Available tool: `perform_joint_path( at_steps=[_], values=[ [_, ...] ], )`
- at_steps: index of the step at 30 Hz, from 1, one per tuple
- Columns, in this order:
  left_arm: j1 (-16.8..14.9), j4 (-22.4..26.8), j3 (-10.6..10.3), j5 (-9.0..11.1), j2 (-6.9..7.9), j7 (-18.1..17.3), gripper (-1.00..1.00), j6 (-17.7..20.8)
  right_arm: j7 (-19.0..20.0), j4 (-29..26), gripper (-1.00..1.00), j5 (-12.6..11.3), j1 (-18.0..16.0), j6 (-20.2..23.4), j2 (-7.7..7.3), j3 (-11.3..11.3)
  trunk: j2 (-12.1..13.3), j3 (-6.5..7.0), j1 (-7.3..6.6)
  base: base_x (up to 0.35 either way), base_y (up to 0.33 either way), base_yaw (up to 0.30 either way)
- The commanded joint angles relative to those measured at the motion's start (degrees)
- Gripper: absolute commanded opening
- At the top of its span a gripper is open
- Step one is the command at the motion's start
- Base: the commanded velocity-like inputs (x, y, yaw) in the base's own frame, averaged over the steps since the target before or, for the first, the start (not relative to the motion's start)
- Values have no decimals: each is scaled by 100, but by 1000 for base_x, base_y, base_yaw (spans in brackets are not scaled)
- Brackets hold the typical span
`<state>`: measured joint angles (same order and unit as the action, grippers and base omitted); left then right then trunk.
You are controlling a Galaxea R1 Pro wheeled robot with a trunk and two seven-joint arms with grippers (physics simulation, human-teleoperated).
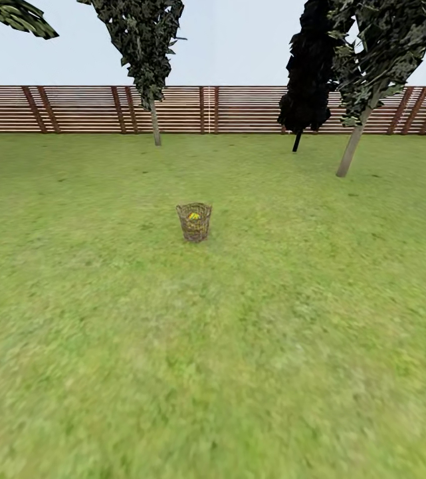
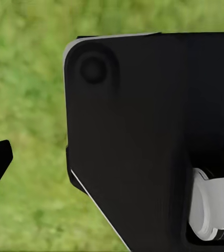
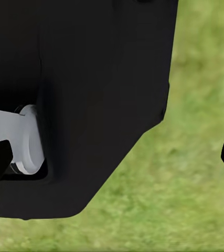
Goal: Take the three Easter eggs out of the wicker basket on the lawn in the garden, then place them on the lawn next to a single tree (choose any tree) so that all three eggs are next to the same tree and none are left in the basket.
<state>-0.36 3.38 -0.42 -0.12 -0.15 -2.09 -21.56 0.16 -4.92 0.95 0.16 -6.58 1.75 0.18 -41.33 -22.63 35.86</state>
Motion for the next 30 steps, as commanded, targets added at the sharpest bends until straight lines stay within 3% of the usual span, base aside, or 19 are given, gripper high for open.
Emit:
perform_joint_path(
  at_steps=[1, 30],
  values=[
    [-1, -4, -1, -1, 2, -11, 100, -19, 2, -5, 100, 10, 2, -10, -1, 0, -4, -2, 3, 179, 0, 0],
    [-6, -4, 6, 0, 6, -11, 100, -19, 2, -4, 100, 10, 1, -19, 0, 0, -4, 252, 3, 178, 0, 0]
  ],
)
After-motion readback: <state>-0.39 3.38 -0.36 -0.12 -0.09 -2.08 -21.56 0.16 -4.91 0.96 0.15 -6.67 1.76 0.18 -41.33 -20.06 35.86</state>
